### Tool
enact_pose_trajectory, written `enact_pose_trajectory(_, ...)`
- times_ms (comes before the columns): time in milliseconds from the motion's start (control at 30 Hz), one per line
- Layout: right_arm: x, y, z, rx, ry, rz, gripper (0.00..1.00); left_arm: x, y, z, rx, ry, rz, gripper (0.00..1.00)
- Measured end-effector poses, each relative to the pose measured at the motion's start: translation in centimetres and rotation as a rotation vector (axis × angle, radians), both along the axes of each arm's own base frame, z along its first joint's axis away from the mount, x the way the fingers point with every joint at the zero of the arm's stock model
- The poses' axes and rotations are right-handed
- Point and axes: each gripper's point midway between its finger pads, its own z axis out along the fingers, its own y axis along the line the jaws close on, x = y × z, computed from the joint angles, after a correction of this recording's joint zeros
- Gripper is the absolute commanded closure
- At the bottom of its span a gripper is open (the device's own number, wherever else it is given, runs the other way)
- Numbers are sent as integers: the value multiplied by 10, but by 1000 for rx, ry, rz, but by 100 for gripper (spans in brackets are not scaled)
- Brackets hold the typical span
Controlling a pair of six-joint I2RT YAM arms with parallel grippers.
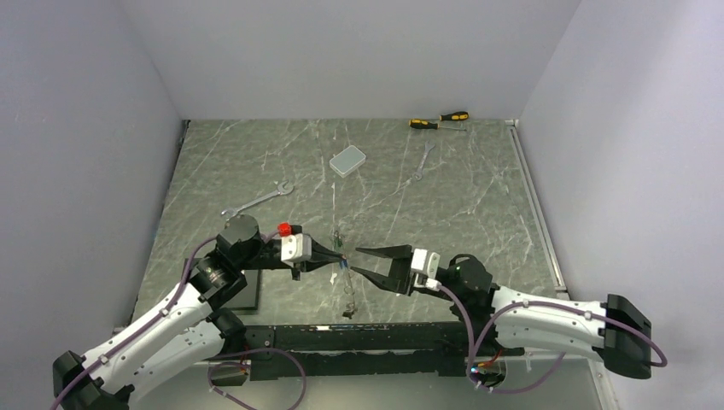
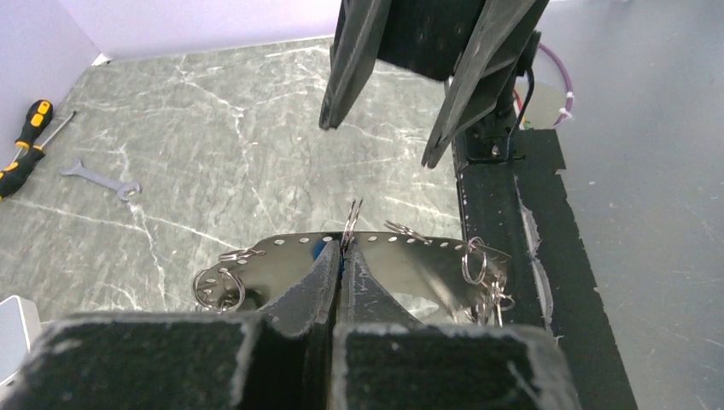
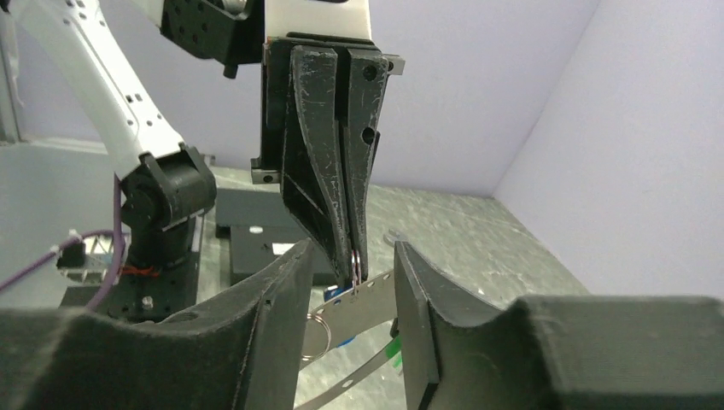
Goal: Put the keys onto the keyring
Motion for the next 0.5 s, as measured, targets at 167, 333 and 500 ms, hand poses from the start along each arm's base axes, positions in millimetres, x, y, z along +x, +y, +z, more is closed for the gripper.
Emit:
enact_pose_trajectory(167,5,-5,-2,-109,17,-40,53,6,0,-15,57,28,19,100)
enact_pose_trajectory(333,19,-2,-2,-297,52,-100,53,15,-1,-34,136,73,44,100)
enact_pose_trajectory(500,27,3,-18,-474,87,-124,52,21,0,-49,200,111,65,100)
